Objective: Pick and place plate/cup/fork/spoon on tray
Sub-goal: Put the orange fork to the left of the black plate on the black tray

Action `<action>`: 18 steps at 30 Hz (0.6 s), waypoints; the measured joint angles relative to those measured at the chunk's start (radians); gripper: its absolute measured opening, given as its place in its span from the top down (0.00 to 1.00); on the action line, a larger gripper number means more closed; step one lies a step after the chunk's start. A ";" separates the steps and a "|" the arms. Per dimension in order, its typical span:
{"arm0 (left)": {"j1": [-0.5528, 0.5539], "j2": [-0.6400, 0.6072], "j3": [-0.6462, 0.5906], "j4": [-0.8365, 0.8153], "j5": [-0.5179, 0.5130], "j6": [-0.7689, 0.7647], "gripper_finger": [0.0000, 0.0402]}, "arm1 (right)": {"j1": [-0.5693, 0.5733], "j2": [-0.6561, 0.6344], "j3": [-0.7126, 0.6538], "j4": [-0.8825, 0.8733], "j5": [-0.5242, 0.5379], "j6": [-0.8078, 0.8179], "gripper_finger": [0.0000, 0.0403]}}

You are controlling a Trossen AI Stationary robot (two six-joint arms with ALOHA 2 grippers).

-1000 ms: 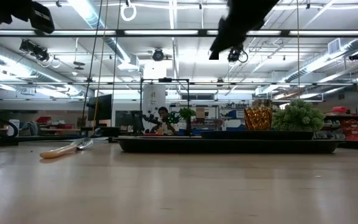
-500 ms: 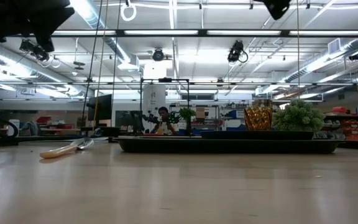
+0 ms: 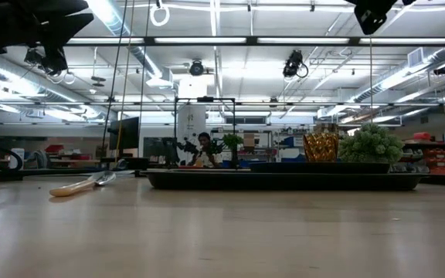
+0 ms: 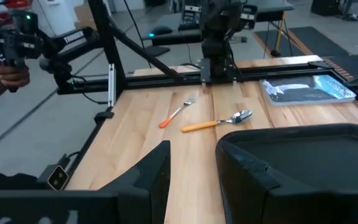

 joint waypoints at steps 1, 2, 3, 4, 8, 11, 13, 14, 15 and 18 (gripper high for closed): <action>0.000 0.006 0.000 0.000 0.009 -0.029 0.73 | 0.000 -0.012 -0.007 0.002 -0.002 0.000 0.66; 0.000 0.012 0.000 -0.003 0.019 -0.046 0.73 | 0.001 -0.022 -0.016 0.013 -0.004 0.000 0.66; -0.001 0.021 0.000 -0.002 0.027 -0.060 0.73 | 0.003 -0.033 -0.026 0.019 -0.005 -0.003 0.66; -0.002 0.032 0.000 0.000 0.032 -0.074 0.73 | 0.006 -0.044 -0.039 0.034 -0.007 -0.009 0.66; -0.002 0.103 0.002 -0.003 0.036 -0.149 0.73 | 0.015 -0.086 -0.077 0.082 -0.008 -0.046 0.66; -0.001 0.182 0.022 -0.024 0.036 -0.189 0.73 | 0.021 -0.118 -0.106 0.112 -0.010 -0.052 0.66; -0.001 0.239 0.049 -0.016 0.035 -0.206 0.73 | 0.025 -0.139 -0.122 0.122 -0.010 -0.052 0.66; -0.001 0.270 0.064 -0.013 0.035 -0.211 0.73 | 0.027 -0.150 -0.131 0.123 -0.011 -0.053 0.66; -0.001 0.302 0.078 -0.014 0.036 -0.220 0.73 | 0.028 -0.158 -0.138 0.125 -0.010 -0.053 0.66; -0.001 0.399 0.128 -0.024 0.036 -0.229 0.73 | 0.033 -0.180 -0.177 0.172 -0.009 -0.053 0.66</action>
